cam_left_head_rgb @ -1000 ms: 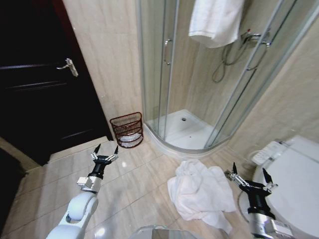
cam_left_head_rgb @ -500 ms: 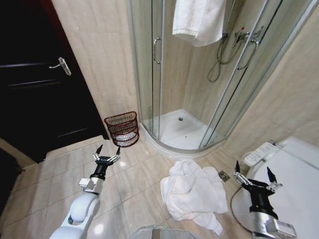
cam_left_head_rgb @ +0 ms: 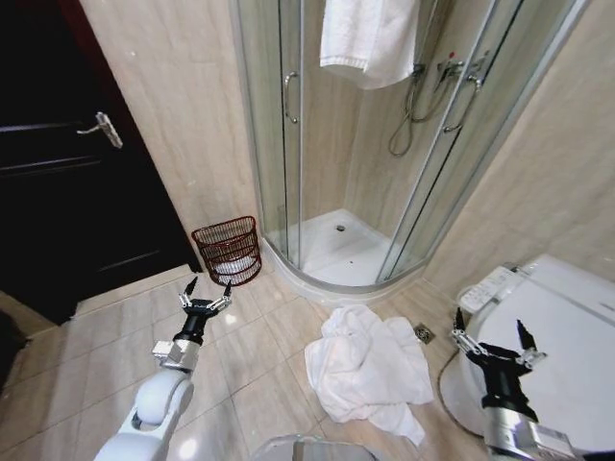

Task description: Discard the used towel into the hamper.

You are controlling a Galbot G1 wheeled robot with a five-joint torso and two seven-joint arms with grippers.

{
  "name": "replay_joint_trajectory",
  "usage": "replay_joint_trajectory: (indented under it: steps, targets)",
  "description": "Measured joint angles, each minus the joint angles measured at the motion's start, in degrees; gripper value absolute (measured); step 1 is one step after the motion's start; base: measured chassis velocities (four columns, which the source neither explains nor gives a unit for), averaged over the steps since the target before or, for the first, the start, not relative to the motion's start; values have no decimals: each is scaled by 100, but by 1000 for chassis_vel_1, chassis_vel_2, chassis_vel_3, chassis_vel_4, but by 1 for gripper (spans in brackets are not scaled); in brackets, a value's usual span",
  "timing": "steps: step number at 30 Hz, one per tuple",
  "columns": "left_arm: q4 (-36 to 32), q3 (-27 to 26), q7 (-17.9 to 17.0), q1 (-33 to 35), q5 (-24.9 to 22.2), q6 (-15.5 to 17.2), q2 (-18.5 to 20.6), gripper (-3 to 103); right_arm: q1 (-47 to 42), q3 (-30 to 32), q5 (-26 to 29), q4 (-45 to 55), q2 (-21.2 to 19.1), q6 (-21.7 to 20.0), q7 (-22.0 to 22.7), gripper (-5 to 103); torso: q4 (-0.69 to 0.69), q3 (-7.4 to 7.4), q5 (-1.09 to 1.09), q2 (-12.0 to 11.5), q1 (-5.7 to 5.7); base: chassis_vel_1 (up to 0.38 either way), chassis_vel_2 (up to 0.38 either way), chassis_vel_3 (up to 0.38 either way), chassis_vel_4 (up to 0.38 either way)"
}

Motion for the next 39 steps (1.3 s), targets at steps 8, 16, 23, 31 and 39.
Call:
replay_joint_trajectory:
  steps: [8, 16, 23, 31, 39]
  targets:
    - [-119, -75, 15, 21, 4, 108, -16, 100, 28, -36, -40, 21, 0, 2, -19, 100, -2, 69, 2, 128, 57, 0, 0, 0, 0]
    - [-235, -111, -13, 82, 30, 236, -89, 100, 56, -70, -124, 107, 0, 6, -97, 100, -3, 203, 0, 363, 158, 0, 0, 0, 0]
    - [-304, 34, -101, 123, 189, 263, -326, 100, -55, -73, -82, 177, 0, 234, -100, 100, -3, 321, -1, 559, 235, 0, 0, 0, 0]
    - [-560, 21, -135, 18, 777, 388, -991, 100, 123, -192, -98, 147, 0, 337, -235, 100, -1, 440, 2, 767, 328, 0, 0, 0, 0]
    - [-821, -107, -250, 491, 804, 135, -1429, 100, 9, -65, -164, 85, 0, 738, -200, 100, -1, 560, 2, 976, 414, 0, 0, 0, 0]
